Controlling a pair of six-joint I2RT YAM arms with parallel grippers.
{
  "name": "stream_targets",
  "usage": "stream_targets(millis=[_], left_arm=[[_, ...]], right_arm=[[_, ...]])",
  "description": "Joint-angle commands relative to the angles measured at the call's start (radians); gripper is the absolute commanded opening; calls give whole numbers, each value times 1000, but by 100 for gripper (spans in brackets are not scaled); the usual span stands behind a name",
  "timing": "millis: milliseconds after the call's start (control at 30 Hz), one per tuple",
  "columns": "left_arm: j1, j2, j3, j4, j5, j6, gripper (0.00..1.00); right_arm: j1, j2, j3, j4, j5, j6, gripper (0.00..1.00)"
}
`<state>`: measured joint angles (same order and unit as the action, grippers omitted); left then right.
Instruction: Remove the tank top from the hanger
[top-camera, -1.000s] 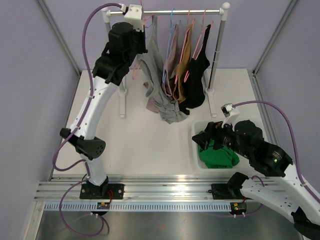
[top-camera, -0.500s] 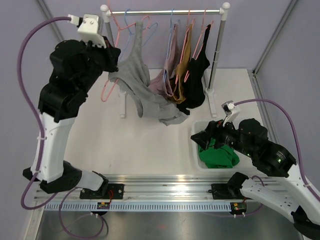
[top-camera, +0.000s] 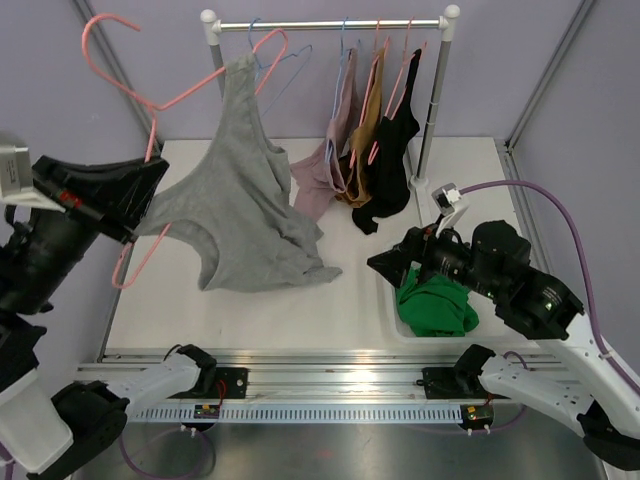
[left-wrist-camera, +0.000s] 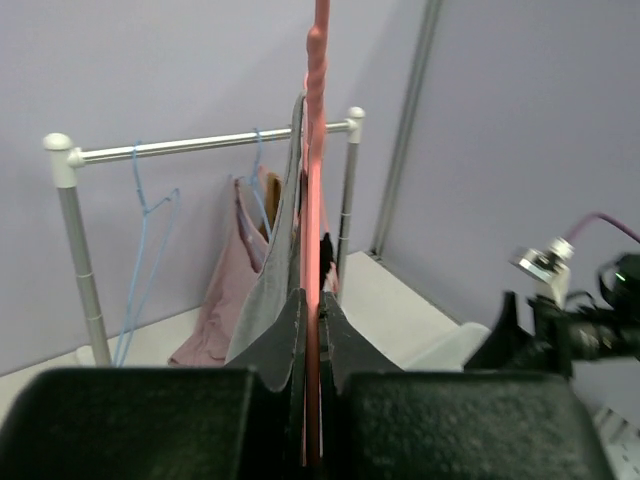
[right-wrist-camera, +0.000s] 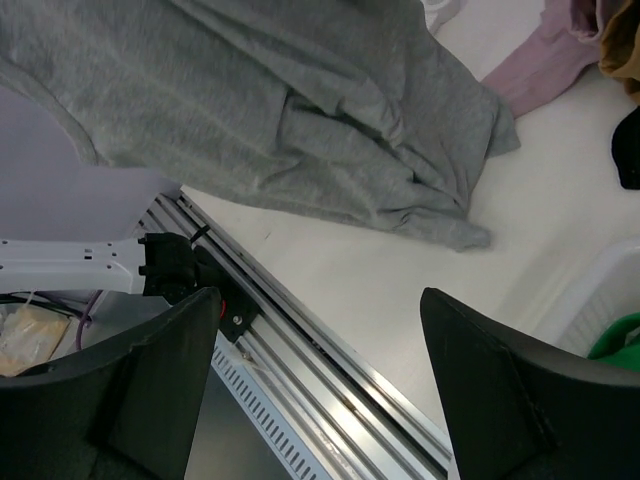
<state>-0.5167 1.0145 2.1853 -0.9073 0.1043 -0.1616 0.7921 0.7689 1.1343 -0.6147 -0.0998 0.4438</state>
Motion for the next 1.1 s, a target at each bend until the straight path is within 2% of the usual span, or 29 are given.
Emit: stream_targets(millis=[0, 67, 167, 200, 367, 567, 633, 800, 900, 933, 1000, 1067], left_arm=[[1, -49, -106, 21, 190, -36, 0], [1, -86, -206, 37, 244, -71, 0], [1, -186, -445, 90, 242, -111, 0], [1, -218, -544, 94, 239, -118, 0], [1, -289, -798, 142, 296, -188, 0], [1, -372, -1048, 242, 293, -279, 0], [1, -395, -1097, 263, 276, -305, 0], [1, -415, -1130, 281, 275, -323, 0], [1, -419, -1130, 271, 262, -317, 0], [1, -419, -1128, 266, 256, -316, 0], [1, -418, -1125, 251, 244, -306, 0], [1, -418, -1125, 239, 221, -299, 0]], right_arm=[[-2, 41, 45, 108, -69, -8, 89], [-4, 76, 25, 176, -127, -2, 92], [-2, 124, -16, 271, -184, 22, 99], [-4, 138, -36, 297, -201, 35, 100], [-2, 223, -83, 469, -216, 95, 100], [54, 355, -62, 471, 0, 128, 92], [131, 421, -15, 426, 133, 86, 90], [199, 539, 62, 395, 267, 62, 85], [210, 573, 70, 402, 330, 68, 72], [211, 575, 70, 398, 360, 69, 65], [211, 572, 62, 398, 399, 69, 45], [211, 567, 56, 391, 417, 65, 35]])
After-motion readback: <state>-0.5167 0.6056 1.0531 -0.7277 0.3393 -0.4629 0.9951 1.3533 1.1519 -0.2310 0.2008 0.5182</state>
